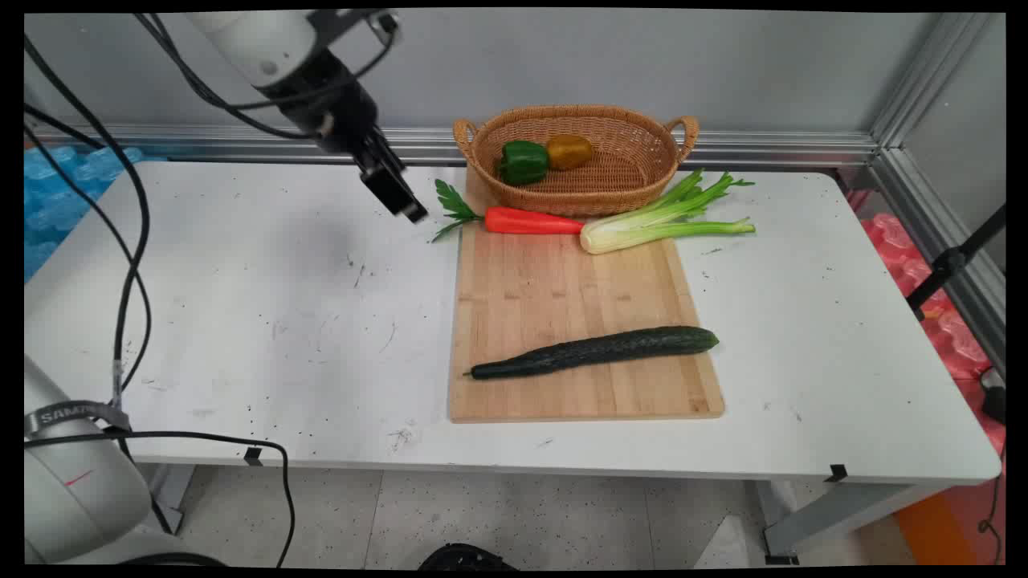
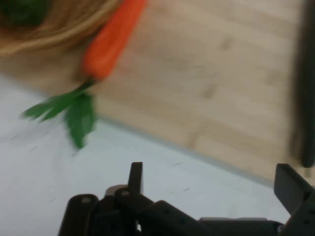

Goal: Pick up the cucumber from the cutting board

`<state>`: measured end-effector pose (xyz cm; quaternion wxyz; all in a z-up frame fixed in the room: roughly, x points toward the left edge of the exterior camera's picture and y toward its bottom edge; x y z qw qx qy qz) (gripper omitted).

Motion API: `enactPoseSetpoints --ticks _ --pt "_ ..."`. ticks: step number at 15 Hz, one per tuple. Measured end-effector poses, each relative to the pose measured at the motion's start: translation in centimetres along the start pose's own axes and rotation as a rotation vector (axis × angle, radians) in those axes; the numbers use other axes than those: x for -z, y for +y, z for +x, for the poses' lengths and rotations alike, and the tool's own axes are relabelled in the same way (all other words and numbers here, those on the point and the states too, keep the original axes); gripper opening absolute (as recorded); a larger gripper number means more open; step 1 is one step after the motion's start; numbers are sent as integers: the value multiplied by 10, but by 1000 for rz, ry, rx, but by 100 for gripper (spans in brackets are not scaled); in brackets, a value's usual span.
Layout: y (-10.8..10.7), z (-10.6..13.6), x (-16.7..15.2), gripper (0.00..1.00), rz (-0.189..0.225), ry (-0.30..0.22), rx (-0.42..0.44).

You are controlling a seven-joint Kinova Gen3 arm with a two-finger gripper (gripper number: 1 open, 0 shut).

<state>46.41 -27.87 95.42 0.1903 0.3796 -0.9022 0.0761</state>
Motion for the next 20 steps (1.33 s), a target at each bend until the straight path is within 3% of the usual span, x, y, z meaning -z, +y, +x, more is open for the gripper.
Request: enactPoseSetpoints --ticks 3,7,13,20 --pt "23 19 -22 100 -91 2 -98" --pt "49 44 -59 100 -163 10 -148" --pt "76 72 -128 100 -192 13 -159" --pt "101 95 -201 100 -189 13 -161"
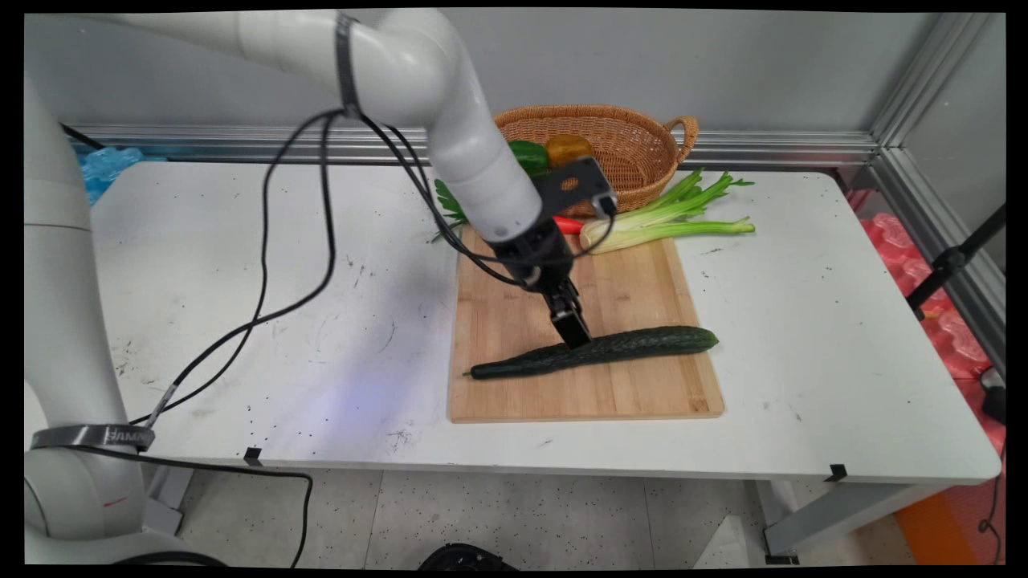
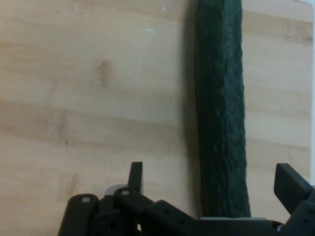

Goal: Pick up the cucumber from the cutting board, then place the picked object in the vegetable basket

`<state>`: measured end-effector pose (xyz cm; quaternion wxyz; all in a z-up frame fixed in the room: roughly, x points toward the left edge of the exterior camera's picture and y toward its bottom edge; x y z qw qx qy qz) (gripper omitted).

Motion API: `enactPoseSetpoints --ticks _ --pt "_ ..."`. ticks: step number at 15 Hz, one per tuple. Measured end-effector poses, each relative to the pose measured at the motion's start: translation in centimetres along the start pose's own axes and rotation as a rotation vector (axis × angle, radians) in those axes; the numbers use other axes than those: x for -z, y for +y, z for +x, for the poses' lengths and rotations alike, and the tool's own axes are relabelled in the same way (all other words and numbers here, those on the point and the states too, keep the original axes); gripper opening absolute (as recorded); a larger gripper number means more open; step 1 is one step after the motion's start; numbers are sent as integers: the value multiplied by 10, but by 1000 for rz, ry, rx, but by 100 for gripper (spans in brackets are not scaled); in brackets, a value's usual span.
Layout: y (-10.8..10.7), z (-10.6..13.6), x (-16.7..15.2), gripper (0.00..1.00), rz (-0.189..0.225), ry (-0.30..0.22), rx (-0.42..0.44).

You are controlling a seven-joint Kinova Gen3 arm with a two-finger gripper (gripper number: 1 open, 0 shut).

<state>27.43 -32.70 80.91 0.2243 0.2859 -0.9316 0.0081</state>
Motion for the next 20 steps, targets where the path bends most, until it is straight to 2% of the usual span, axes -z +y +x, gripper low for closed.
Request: enactPoseSetpoints --ticks 6,11,12,20 --pt "9 10 -30 100 19 -12 -10" --pt "18 14 -42 100 31 -20 -25" --pt "19 15 -42 0 32 -20 -26" --pt "32 20 -35 0 32 -25 -61"
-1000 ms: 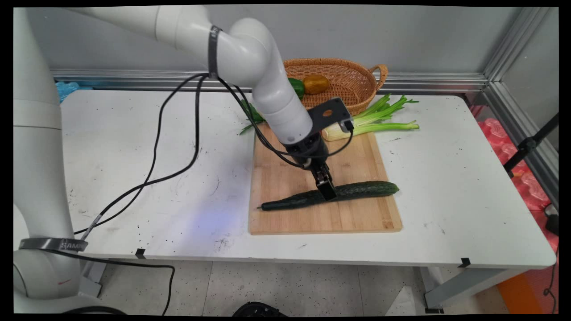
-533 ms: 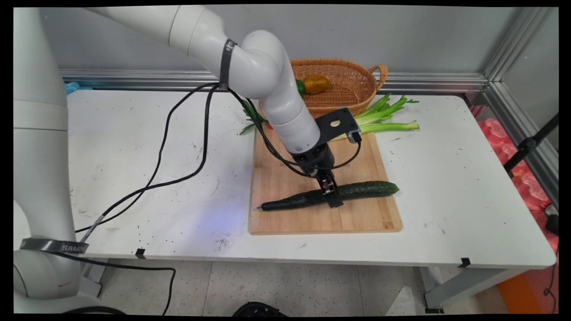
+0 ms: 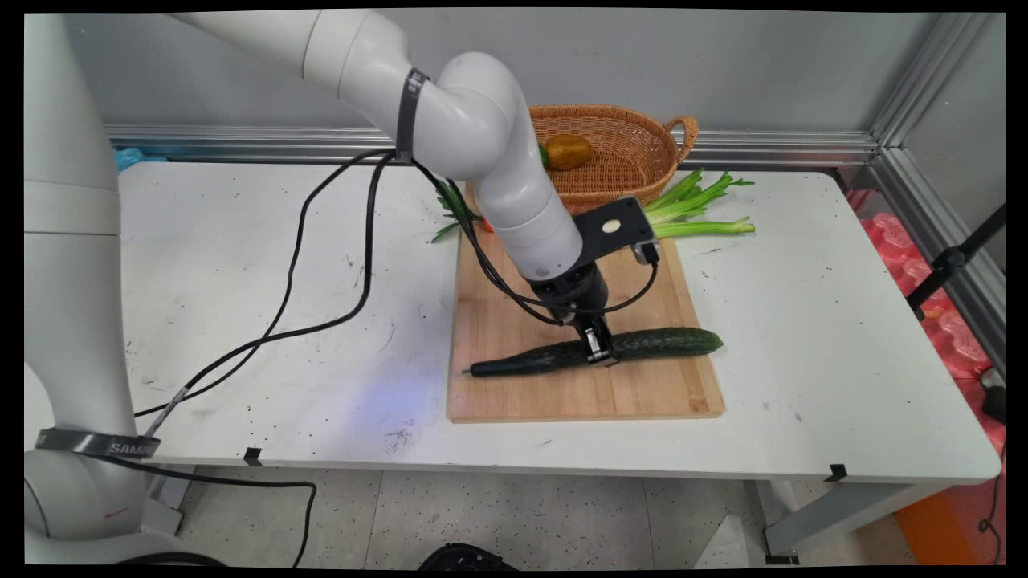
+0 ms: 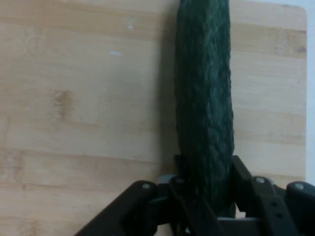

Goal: Place the picked object in the vegetable basket

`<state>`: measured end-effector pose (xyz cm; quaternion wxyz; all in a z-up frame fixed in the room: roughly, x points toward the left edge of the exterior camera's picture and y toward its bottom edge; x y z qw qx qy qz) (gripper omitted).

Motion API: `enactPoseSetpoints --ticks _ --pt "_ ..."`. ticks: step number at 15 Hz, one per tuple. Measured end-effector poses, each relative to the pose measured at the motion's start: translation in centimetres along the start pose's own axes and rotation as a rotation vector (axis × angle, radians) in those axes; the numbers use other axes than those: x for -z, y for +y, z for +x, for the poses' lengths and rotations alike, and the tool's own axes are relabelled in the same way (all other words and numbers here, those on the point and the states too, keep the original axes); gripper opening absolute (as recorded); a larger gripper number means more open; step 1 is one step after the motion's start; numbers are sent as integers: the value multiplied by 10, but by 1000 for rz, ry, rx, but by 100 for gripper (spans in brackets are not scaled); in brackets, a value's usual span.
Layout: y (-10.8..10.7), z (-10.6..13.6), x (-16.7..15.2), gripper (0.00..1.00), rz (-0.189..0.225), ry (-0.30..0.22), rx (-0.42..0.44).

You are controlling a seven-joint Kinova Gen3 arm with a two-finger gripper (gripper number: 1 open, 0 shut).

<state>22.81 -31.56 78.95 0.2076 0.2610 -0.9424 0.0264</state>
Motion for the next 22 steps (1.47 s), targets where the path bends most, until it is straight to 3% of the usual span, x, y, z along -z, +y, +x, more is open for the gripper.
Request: enactPoseSetpoints --ticks 5,10,14,18,22 --pt "-12 16 48 0 41 -2 -39" --pt "-42 30 110 0 123 17 34" --pt "-84 32 148 0 223 46 133" --pt "-127 32 167 0 311 72 196" --pt "-169 37 168 0 360 87 210"
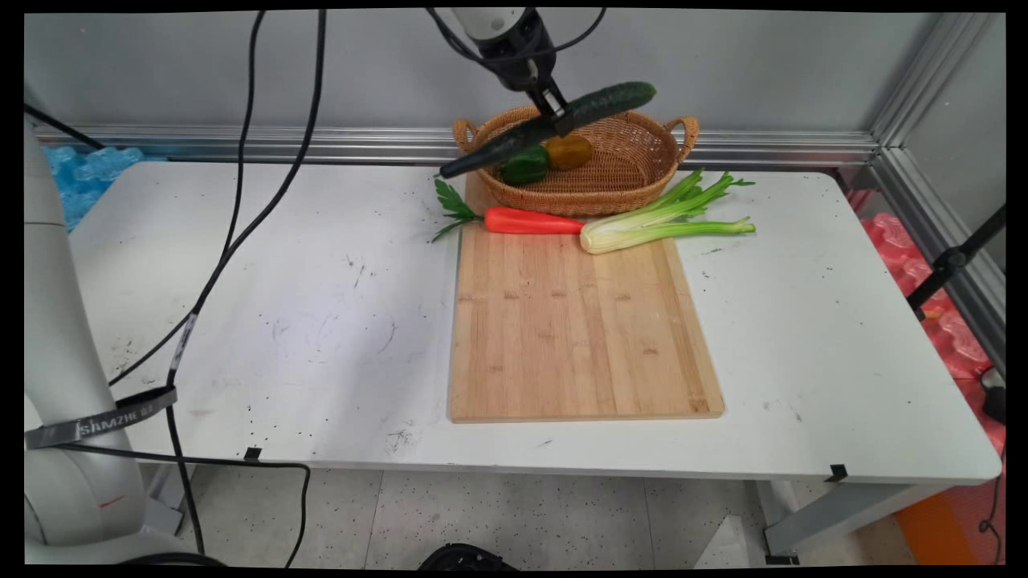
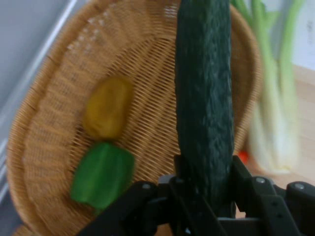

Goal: Place the picked object in the vegetable basket

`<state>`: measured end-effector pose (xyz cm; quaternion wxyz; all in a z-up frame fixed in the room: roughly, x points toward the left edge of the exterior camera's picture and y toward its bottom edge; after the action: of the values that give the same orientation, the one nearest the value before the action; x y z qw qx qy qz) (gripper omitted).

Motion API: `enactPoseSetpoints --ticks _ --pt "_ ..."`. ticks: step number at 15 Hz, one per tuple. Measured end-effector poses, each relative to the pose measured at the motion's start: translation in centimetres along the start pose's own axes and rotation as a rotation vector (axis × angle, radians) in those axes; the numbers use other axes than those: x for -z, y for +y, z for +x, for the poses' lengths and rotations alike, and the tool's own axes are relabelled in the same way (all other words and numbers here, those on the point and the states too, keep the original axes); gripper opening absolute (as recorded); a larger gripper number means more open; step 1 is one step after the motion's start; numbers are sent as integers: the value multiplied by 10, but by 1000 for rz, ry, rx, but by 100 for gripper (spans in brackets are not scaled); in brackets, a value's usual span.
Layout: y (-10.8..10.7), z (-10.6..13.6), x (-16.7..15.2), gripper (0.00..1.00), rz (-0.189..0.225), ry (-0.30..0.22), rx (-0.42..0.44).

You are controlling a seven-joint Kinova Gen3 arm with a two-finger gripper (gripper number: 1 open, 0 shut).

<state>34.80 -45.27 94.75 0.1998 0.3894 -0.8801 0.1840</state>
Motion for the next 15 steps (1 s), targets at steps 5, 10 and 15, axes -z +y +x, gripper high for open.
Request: enactPoseSetpoints --ticks 5,10,15 --pt "-24 16 -34 0 3 10 -28" --pt "-38 38 -88 0 -19 18 -100" --pt "-46 46 -129 0 -36 16 -151"
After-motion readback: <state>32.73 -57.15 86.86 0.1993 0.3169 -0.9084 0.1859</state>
